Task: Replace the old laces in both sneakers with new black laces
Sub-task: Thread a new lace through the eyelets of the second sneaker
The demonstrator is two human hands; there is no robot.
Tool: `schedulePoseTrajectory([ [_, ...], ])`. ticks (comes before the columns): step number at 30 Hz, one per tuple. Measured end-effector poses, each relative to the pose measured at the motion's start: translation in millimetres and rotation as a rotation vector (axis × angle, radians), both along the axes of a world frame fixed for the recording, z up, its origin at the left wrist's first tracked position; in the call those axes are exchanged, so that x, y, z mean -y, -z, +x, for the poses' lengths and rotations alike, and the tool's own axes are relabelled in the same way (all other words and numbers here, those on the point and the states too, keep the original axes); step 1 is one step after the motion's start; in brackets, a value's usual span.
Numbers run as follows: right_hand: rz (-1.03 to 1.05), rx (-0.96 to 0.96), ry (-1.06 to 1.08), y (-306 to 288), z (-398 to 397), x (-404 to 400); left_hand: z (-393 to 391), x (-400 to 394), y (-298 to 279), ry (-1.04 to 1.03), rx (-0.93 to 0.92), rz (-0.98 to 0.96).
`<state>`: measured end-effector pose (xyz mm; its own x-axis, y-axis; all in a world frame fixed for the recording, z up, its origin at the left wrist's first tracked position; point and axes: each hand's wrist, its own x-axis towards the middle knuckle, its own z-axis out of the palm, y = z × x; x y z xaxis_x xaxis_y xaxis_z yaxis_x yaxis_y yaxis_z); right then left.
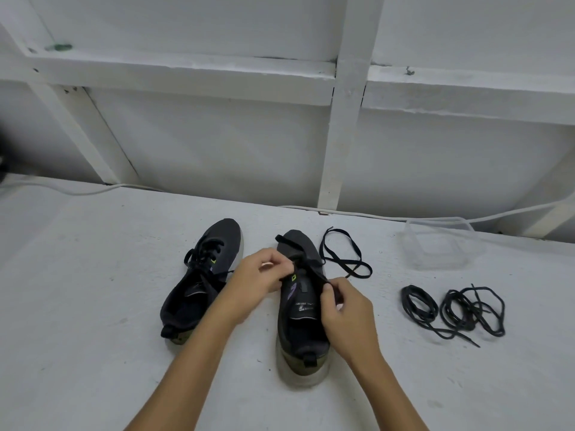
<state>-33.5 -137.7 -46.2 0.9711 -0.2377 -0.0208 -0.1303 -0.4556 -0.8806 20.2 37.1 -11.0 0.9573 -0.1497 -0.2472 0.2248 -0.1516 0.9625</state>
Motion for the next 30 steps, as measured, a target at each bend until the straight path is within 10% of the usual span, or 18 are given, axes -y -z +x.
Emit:
schedulePoseTrajectory([
  [4, -0.010, -0.005, 0.027, 1.2, -4.3, -4.7, 1.4, -14.2, -10.0, -0.287, -0.058, -0.752],
  [6, -0.015, -0.006, 0.021, 0.2, -3.0, -6.2, 6.3, -18.1, -8.6, -0.464, -0.080, -0.824],
  [10, -0.047, 0.015, -0.017, -1.6, 1.7, -7.9, 5.6, -6.0, -1.4, -0.119, 0.217, 0.298],
  [17, 0.135, 0.047, 0.025, 1.8, -6.1, -13.2, 17.8, 21.3, 0.3, 0.167, 0.273, 0.871],
  [21, 0.169, -0.013, 0.036, 1.6, -7.0, -11.6, 17.4, 16.2, -11.5, 0.224, 0.164, 0.600],
  [27, 0.184, -0.057, 0.059, 1.9, -8.6, -12.1, 9.5, -26.6, -26.9, -0.047, -0.187, -0.491],
  [30, 0.258, -0.079, -0.003, 2.7, -8.6, -11.4, 7.7, -24.5, -20.6, -0.124, -0.076, -0.037],
])
